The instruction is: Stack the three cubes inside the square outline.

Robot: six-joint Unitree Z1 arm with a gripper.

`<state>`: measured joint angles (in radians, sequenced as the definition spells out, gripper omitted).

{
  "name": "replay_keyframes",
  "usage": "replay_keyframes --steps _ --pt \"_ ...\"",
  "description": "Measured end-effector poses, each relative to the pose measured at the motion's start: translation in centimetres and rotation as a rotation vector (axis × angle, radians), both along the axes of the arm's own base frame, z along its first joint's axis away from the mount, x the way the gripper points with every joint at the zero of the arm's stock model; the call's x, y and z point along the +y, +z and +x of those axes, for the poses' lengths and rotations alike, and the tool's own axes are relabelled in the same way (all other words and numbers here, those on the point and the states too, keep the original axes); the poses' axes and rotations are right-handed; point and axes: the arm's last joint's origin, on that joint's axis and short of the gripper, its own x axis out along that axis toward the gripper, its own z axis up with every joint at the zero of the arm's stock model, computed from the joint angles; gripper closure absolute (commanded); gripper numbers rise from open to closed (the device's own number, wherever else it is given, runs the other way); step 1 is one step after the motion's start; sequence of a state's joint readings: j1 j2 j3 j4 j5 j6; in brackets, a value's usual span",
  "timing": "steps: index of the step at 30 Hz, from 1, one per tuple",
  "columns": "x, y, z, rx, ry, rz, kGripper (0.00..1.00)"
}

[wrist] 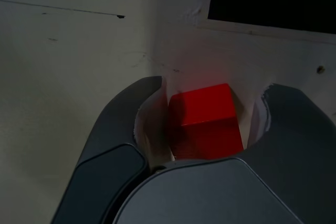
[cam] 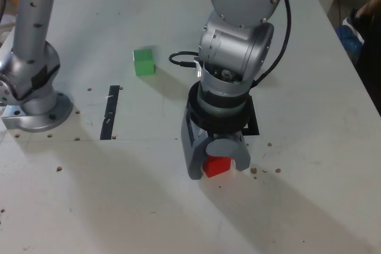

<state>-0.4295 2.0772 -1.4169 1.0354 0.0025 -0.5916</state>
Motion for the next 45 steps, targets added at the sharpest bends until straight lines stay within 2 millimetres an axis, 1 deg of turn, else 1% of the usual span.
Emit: replay_keyframes --steps 3,6,8,11,16,19,21,26,30,34,45 --pt "0.2 0.8 -0.2 -0.026 -0.029 0.01 0.64" --pt "0.9 3.1 -0.7 -0.076 -0.071 0.015 0.66" --pt "1.7 4.2 -1.0 -0.089 -0.104 0.016 0.66" --pt "3.3 5.1 -1.1 -0.075 -0.17 0.02 0.67" --pt "5.3 6.2 -0.9 -0.058 -0.285 0.029 0.67" --pt "6.4 6.2 -0.6 -0.048 -0.329 0.043 0.67" --pt "6.8 5.8 -0.1 -0.038 -0.344 0.053 0.67" --pt "8.0 3.3 2.1 0.015 -0.335 0.059 0.67" --pt "9.1 3.5 2.7 0.007 -0.319 0.054 0.67" --pt "10.7 3.3 2.9 0.019 -0.29 0.052 0.67" --pt "10.5 1.3 3.2 0.034 -0.274 0.02 0.67"
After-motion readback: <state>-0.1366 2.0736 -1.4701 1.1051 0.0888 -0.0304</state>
